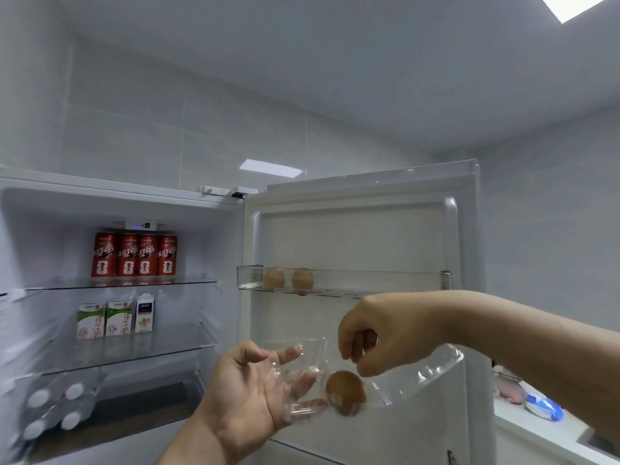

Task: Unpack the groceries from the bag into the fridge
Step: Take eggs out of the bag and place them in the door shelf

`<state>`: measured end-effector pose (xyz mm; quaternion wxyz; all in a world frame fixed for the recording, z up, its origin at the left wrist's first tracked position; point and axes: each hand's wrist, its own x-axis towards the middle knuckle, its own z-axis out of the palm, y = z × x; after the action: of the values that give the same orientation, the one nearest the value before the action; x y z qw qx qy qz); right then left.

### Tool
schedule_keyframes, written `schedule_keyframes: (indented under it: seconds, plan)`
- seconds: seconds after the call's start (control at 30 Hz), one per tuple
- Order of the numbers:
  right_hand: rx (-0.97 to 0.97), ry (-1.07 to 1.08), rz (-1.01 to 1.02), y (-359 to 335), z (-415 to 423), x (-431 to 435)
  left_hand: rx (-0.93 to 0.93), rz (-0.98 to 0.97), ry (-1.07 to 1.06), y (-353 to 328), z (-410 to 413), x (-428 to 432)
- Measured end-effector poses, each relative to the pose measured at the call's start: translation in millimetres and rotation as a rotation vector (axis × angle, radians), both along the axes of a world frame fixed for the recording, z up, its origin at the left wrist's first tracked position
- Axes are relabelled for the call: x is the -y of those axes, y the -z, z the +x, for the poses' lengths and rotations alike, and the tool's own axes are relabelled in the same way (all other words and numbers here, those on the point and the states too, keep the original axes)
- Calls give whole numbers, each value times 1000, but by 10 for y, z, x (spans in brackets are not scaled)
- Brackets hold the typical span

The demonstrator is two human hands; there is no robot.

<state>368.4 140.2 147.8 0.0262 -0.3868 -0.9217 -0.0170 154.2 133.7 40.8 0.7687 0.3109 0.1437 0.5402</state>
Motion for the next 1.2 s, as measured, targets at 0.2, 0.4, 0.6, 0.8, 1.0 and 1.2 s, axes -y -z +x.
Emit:
schedule_keyframes:
  seconds: [0.2, 0.4, 0.6, 0.8, 1.0, 1.2]
  plan:
    - [37, -61, -42, 102, 42, 135, -3, 8, -77, -2, 107, 251]
    - [74, -93, 26, 157, 79, 231, -5, -4, -107, -36, 192, 375]
    - [40, -124, -1, 100, 138, 315, -4, 6, -95, -44, 243, 419]
    - [56, -113, -33, 88, 195, 352, -26, 7, -82, -65, 272, 418]
    - [46, -93, -12, 141, 248, 365, 3, -29, -109, -51, 366, 389]
    - [-77, -97, -28, 161, 307, 373, 11, -40, -97, -15, 386, 370]
